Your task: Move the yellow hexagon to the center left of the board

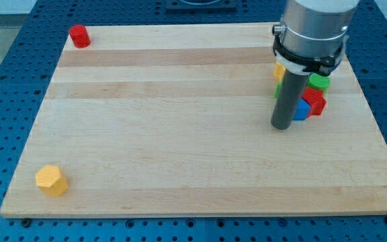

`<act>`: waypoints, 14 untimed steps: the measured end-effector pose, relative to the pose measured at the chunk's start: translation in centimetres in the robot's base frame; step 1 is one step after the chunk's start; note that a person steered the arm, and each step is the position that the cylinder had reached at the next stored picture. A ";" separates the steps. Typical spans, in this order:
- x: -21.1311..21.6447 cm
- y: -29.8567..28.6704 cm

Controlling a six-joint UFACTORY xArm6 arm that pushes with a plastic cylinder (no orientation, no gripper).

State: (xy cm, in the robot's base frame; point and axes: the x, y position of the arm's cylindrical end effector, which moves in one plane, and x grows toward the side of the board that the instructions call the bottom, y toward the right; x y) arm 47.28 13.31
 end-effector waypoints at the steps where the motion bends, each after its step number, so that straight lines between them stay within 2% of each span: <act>1: 0.0 0.0; 2: 4.6 -0.3; 3: 8.1 -4.3; 5: 13.9 -20.6; 7: 14.6 -26.1; 10: 14.5 -39.3; 14: 11.1 -37.0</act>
State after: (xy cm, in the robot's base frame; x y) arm 58.41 -23.72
